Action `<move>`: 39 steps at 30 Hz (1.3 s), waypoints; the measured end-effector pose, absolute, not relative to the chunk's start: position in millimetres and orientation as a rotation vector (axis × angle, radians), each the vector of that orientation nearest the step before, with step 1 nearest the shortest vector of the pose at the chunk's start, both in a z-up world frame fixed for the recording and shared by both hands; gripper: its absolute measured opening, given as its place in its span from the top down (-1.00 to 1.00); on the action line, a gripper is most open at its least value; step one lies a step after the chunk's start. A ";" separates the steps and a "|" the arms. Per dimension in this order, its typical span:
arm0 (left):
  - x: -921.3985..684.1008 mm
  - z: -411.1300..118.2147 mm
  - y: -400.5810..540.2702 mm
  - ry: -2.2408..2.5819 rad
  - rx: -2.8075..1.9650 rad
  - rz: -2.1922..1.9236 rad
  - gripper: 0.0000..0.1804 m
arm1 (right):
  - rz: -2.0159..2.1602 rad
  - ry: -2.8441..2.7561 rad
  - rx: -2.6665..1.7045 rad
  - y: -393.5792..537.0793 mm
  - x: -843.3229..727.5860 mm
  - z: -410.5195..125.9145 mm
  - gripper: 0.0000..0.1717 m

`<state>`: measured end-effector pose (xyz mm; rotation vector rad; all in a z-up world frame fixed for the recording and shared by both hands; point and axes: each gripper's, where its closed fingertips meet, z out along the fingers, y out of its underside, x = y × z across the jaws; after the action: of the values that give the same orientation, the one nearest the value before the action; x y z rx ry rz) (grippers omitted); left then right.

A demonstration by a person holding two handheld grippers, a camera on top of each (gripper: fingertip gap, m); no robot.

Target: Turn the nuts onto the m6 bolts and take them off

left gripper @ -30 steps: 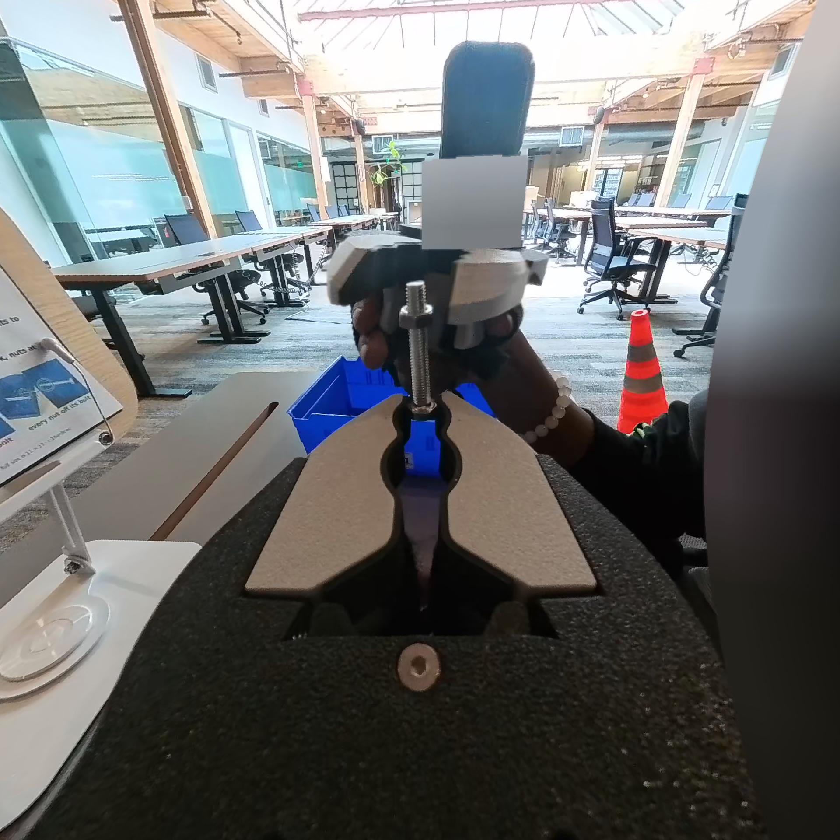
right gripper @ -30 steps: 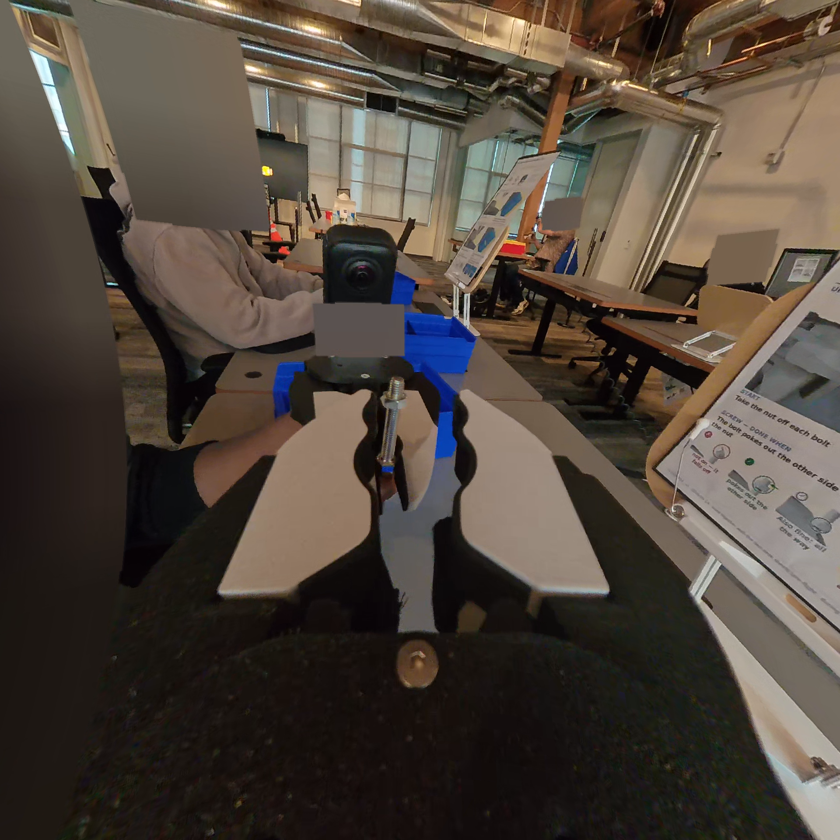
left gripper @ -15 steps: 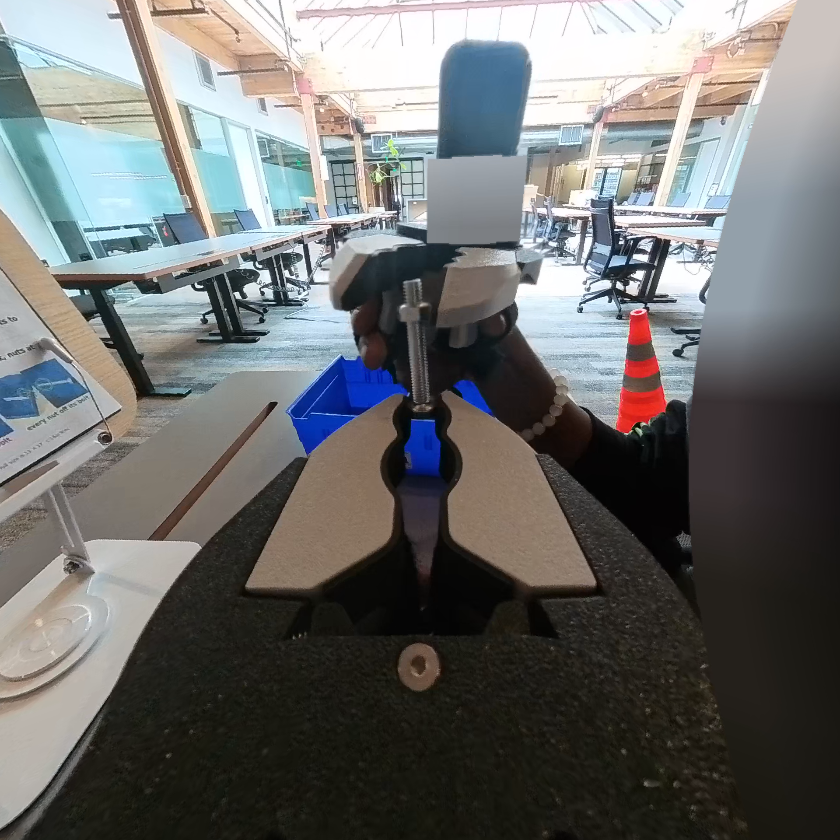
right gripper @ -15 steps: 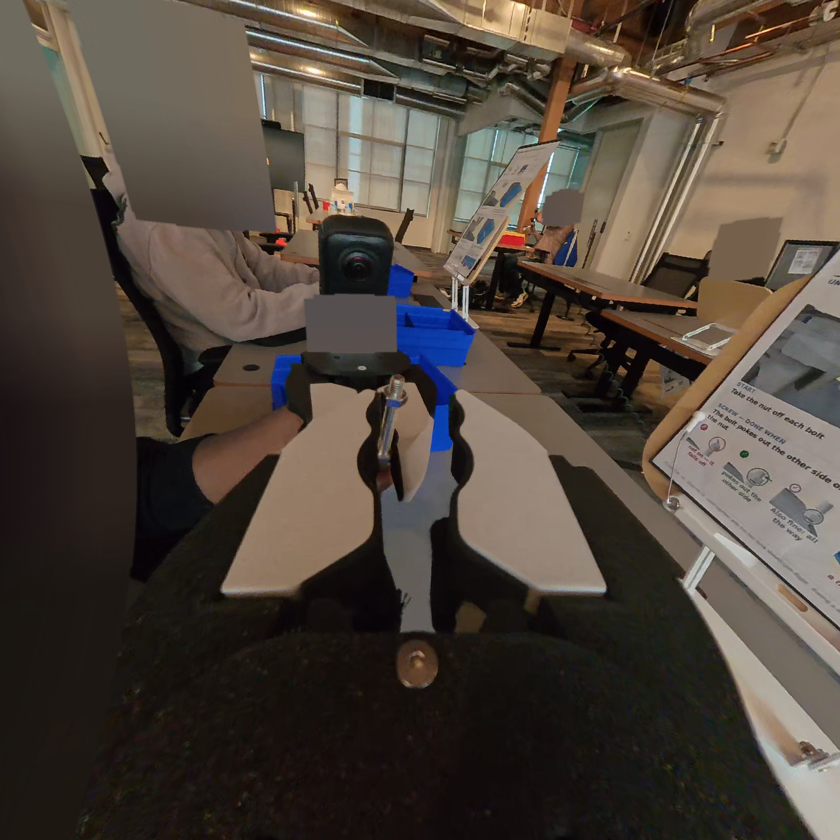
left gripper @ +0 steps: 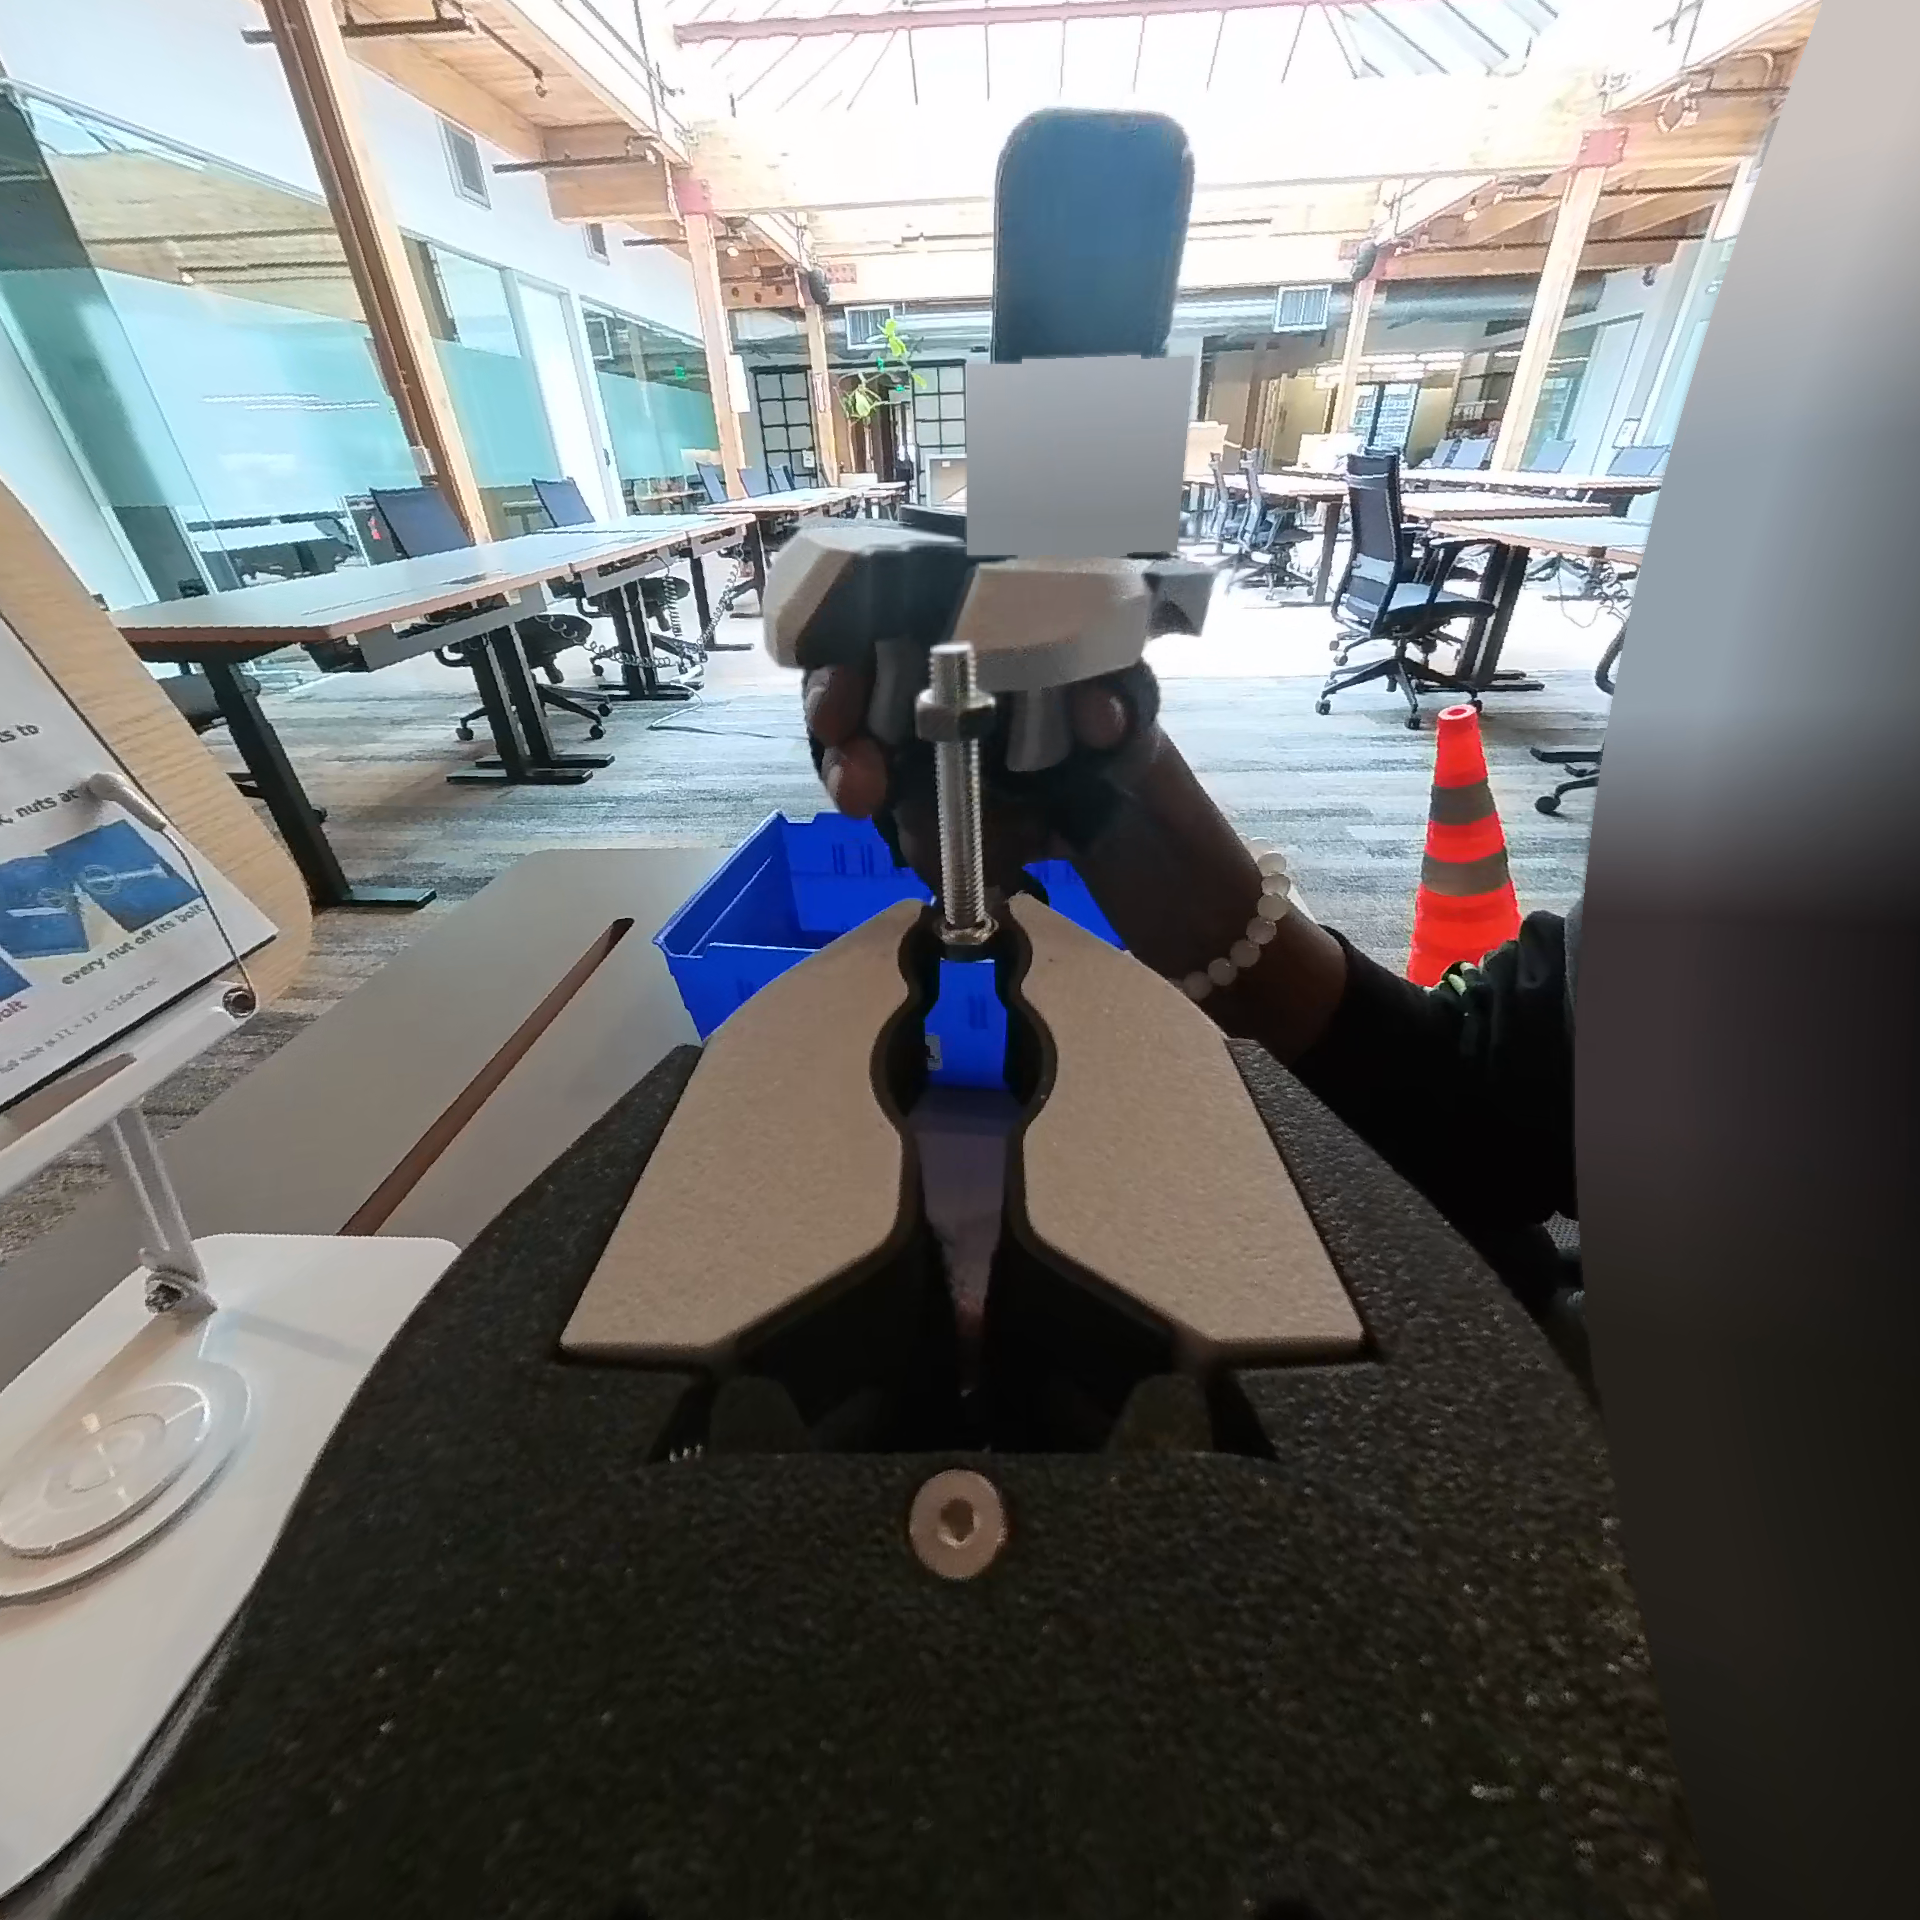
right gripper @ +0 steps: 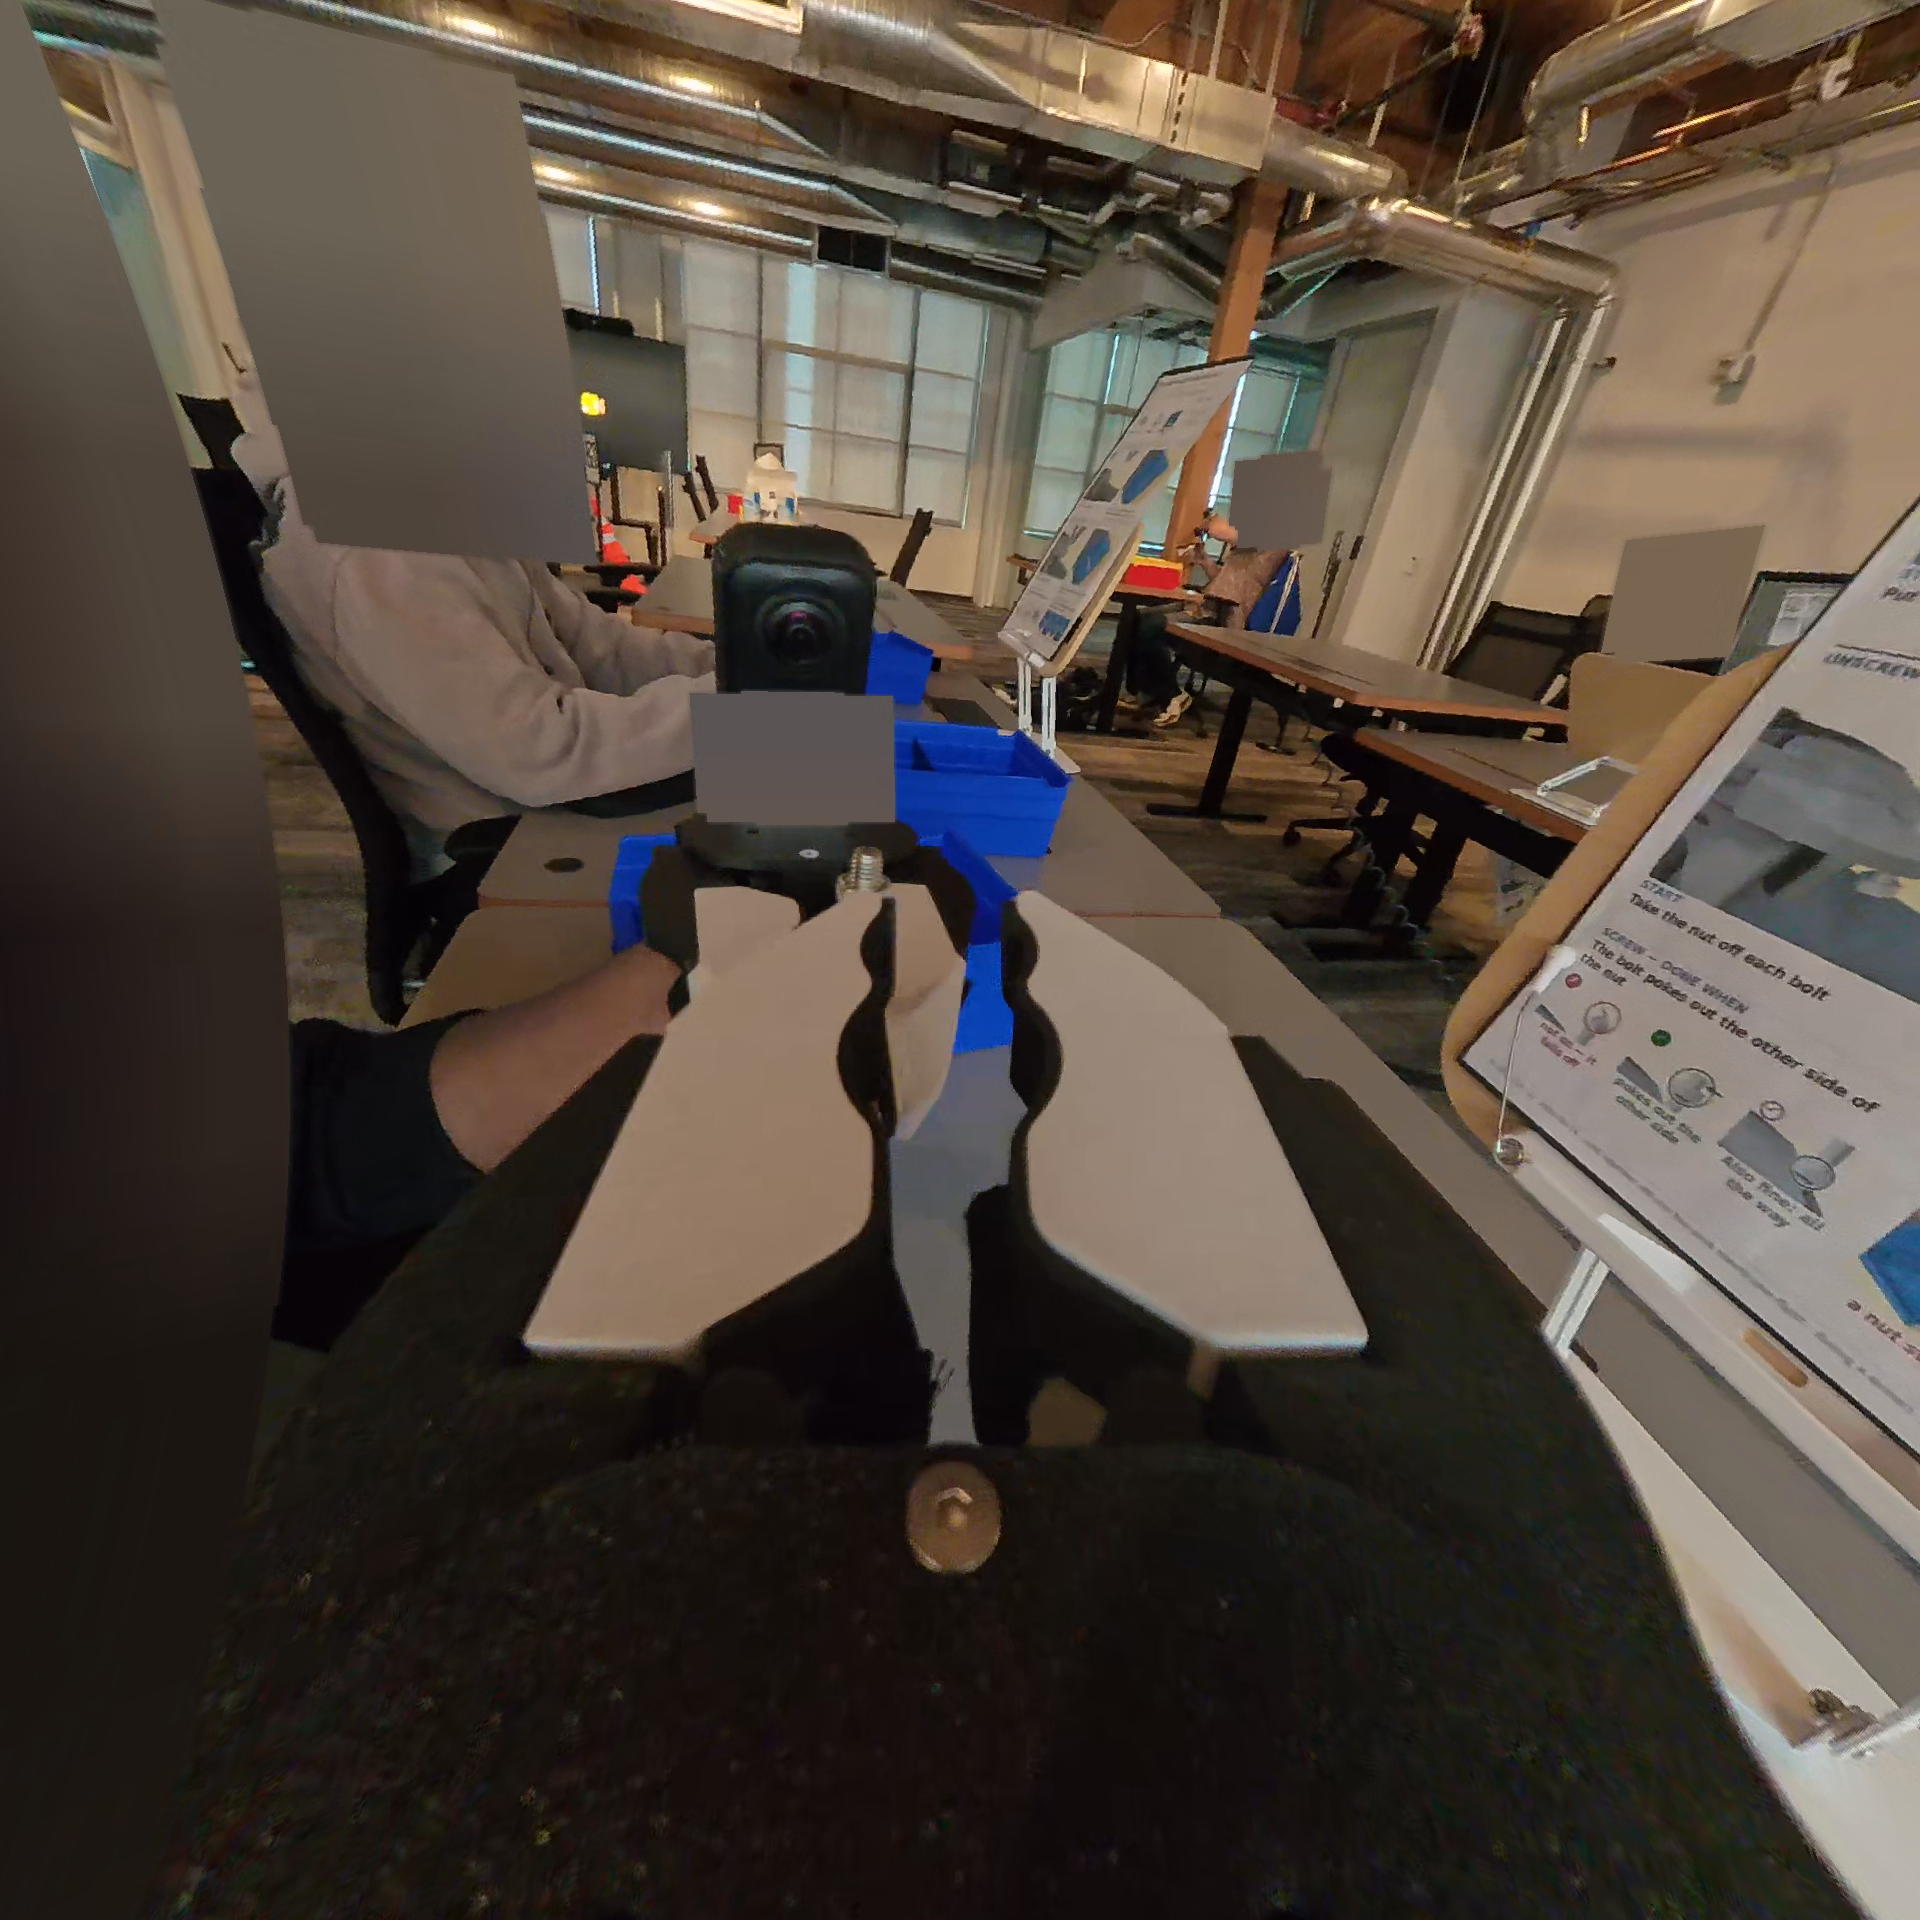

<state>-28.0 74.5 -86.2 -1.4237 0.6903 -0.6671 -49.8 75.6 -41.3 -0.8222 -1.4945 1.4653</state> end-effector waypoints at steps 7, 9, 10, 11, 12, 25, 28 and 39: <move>-26.6 -87.3 75.2 0.693 -1.425 -0.667 0.90 | 1.454 -1.537 -0.810 65.3 -53.5 -45.2 0.71; -27.2 -86.5 74.9 0.692 -1.424 -0.665 0.90 | 1.466 -1.521 -0.817 70.2 -51.0 -43.5 0.80; -27.7 -86.0 74.7 0.690 -1.422 -0.666 0.90 | 1.469 -1.506 -0.823 73.7 -49.9 -42.3 0.82; -28.4 -85.9 74.9 0.687 -1.422 -0.666 0.90 | 1.471 -1.500 -0.826 75.7 -49.2 -41.8 0.82; -28.7 -86.1 75.2 0.686 -1.423 -0.665 0.90 | 1.474 -1.501 -0.824 75.4 -49.0 -41.8 0.81; -28.5 -86.4 75.1 0.687 -1.422 -0.667 0.90 | 1.479 -1.518 -0.805 68.6 -49.3 -41.4 0.75; -26.7 -87.5 75.3 0.693 -1.425 -0.668 0.90 | 1.458 -1.545 -0.803 61.8 -53.4 -44.8 0.66; -27.0 -88.0 75.9 0.689 -1.425 -0.670 0.90 | 1.469 -1.540 -0.804 63.0 -52.2 -44.0 0.68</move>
<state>-27.0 75.9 -88.0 -1.4249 0.6894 -0.6698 -52.2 63.0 -44.0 -0.8044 -1.5401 1.4690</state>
